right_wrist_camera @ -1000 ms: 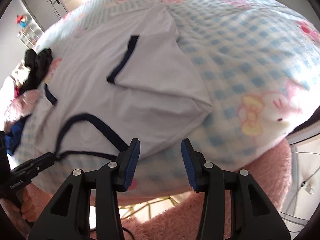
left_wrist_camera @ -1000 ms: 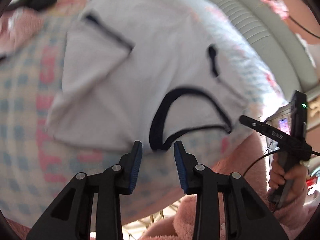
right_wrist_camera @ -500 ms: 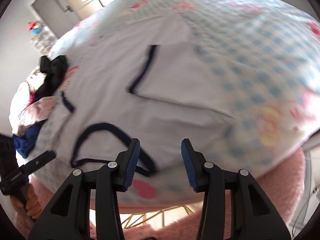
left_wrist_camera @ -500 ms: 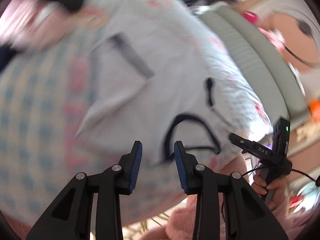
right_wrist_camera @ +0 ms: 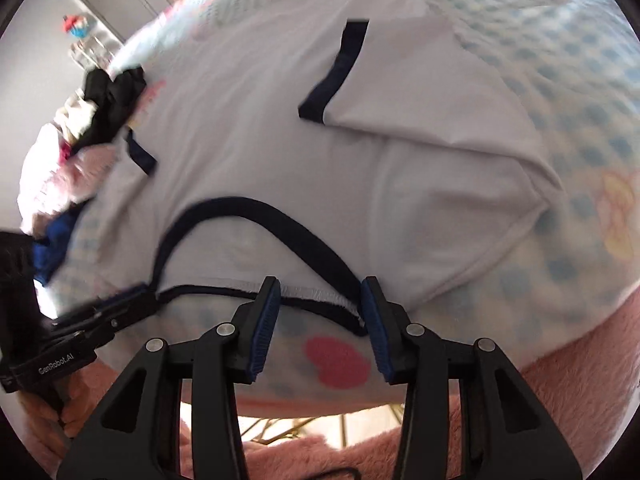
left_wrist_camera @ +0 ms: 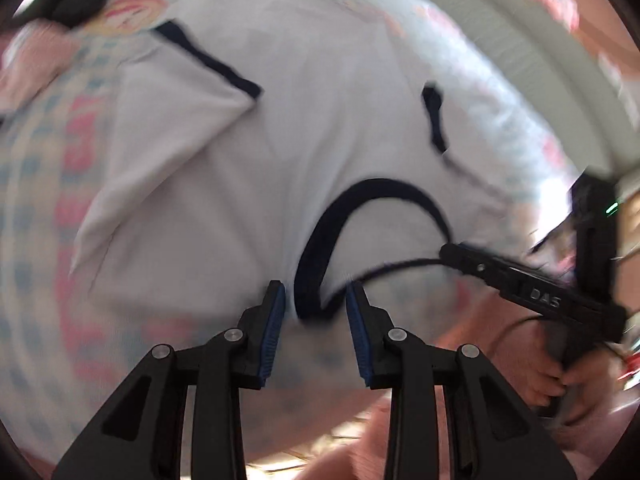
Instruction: Fold clothes
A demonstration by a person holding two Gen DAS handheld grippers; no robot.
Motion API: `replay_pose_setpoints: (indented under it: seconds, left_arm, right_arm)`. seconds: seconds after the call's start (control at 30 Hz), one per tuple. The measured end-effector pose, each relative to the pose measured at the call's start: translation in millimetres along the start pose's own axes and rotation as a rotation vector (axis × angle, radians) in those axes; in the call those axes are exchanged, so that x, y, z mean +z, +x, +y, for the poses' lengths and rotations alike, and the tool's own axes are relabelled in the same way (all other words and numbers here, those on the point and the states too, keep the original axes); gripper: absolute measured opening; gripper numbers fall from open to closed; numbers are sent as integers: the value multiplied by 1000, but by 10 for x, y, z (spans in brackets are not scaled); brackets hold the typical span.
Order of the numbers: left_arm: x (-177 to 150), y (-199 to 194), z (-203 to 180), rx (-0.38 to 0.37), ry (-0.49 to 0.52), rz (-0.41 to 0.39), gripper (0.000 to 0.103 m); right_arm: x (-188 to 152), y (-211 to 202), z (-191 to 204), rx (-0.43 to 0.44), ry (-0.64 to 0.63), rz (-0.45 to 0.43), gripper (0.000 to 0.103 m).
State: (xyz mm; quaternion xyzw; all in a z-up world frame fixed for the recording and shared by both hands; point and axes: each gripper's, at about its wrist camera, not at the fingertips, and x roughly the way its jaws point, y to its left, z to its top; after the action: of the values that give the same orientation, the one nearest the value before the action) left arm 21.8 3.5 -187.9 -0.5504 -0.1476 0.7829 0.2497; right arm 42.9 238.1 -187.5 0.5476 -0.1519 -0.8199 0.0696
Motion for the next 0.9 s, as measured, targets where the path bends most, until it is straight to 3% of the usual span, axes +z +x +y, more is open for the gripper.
replay_pose_setpoints:
  seconds: [0.1, 0.23, 0.3, 0.5, 0.7, 0.8, 0.9]
  left_arm:
    - [-66, -337, 249, -80, -128, -110, 33]
    - [-83, -656, 624, -29, -287, -236, 35]
    - [-74, -644, 749, 7, -329, -241, 35]
    - [-62, -384, 886, 36, -367, -210, 35]
    - [-22, -360, 978, 24, -388, -200, 35]
    - [-66, -430, 916, 111, -345, -237, 35]
    - [12, -243, 978, 41, -273, -143, 41]
  right_arm:
    - [70, -326, -102, 7, 39, -103, 44]
    - [154, -522, -409, -40, 175, -179, 44]
    - [192, -471, -606, -91, 245, -155, 44]
    - [169, -340, -812, -119, 315, -121, 44]
    - [243, -197, -855, -30, 381, -151, 48]
    - [316, -147, -837, -36, 335, -179, 49]
    - [380, -79, -845, -47, 315, -186, 49]
